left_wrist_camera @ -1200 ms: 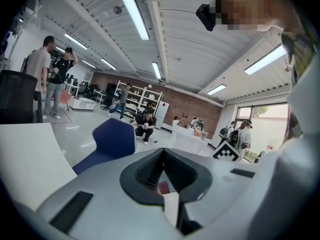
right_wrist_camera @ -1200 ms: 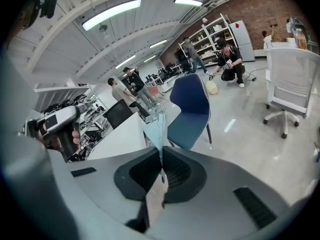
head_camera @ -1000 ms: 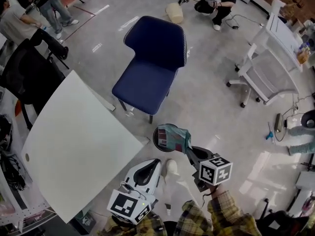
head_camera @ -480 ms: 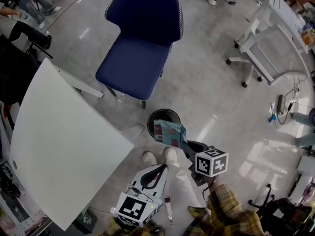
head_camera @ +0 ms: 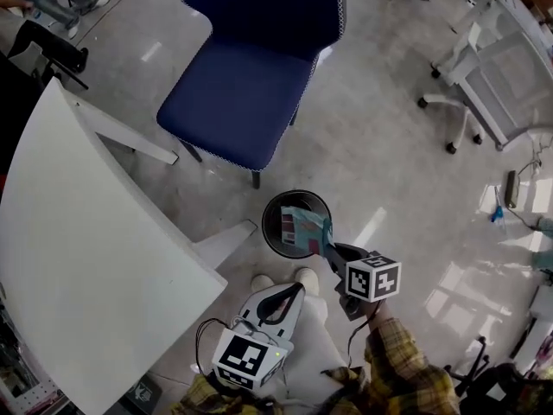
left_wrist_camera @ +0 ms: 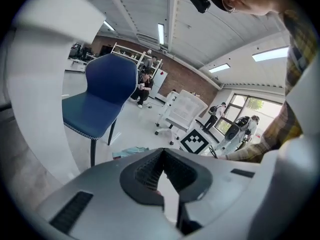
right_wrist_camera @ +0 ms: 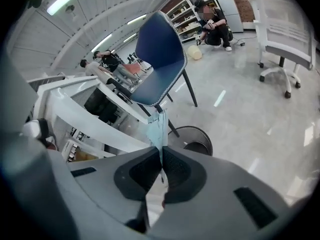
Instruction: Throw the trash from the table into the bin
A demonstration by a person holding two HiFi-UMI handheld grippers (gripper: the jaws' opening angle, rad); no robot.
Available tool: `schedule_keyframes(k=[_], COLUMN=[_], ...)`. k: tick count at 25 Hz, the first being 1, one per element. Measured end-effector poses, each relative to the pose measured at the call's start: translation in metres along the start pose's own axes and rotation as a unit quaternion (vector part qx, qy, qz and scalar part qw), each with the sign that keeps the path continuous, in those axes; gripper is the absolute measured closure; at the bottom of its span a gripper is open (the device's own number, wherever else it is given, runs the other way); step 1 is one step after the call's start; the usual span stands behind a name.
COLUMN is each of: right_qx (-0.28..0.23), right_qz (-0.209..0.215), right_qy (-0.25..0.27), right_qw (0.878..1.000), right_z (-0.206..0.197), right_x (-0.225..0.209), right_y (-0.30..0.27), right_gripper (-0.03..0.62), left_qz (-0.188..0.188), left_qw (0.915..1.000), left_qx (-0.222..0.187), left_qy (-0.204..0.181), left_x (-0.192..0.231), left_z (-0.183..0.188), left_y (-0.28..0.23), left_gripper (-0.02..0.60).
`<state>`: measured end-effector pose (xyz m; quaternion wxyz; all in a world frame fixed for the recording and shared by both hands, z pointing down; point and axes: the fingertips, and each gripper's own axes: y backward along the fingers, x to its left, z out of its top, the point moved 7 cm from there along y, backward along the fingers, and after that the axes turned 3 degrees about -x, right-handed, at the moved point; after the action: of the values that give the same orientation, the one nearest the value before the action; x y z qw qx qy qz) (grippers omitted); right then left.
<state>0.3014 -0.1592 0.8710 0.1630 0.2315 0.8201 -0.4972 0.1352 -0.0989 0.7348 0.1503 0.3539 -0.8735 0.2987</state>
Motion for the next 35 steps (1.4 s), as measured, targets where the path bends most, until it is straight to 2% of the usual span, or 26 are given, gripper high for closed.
schedule_keyframes(k=[7,11,15,18,20,21,28,35], right_qx=[0.024,0.042,0.057,0.064,0.073,0.077,0.091,0.085], right_qz=[-0.002,-0.012,-0.005,-0.021,-0.021,-0.020,-0.028,-0.027], right_qy=[0.005,0.002,-0.043,-0.041,-0.039,-0.040,-0.036,-0.038], right_qw=[1.000,0.999,0.997,0.997,0.996,0.996,0.995,0.995], right_z=[-0.034,-0.052,-0.062,-0.062,-0.062,-0.062,-0.052,-0.020], right_x=[-0.053,-0.079,-0.098,-0.104,-0.102,-0.099,-0.071,-0.014], right_y=[-0.092,-0.141,-0.179,-0.188,-0.189,-0.187,-0.134,-0.034], right_gripper=[0.594,0.594,0.592,0.575,0.492,0.480,0.480,0.480], left_qz=[0.014,0.010,0.006,0.006,0.008,0.009,0.013,0.010], left_qw=[0.9999,0.9998,0.9996,0.9995,0.9995,0.9995,0.9995,0.9992], left_qx=[0.005,0.017,0.027,0.029,0.031,0.031,0.025,0.024], left_qy=[0.007,0.008,0.004,0.007,0.003,0.002,0.011,0.031], left_x=[0.054,0.077,0.089,0.089,0.090,0.090,0.064,-0.006], left_z=[-0.059,-0.088,-0.100,-0.101,-0.099,-0.097,-0.059,0.007], left_y=[-0.049,-0.065,-0.072,-0.073,-0.071,-0.069,-0.040,0.011], left_gripper=[0.574,0.572,0.574,0.574,0.574,0.574,0.574,0.574])
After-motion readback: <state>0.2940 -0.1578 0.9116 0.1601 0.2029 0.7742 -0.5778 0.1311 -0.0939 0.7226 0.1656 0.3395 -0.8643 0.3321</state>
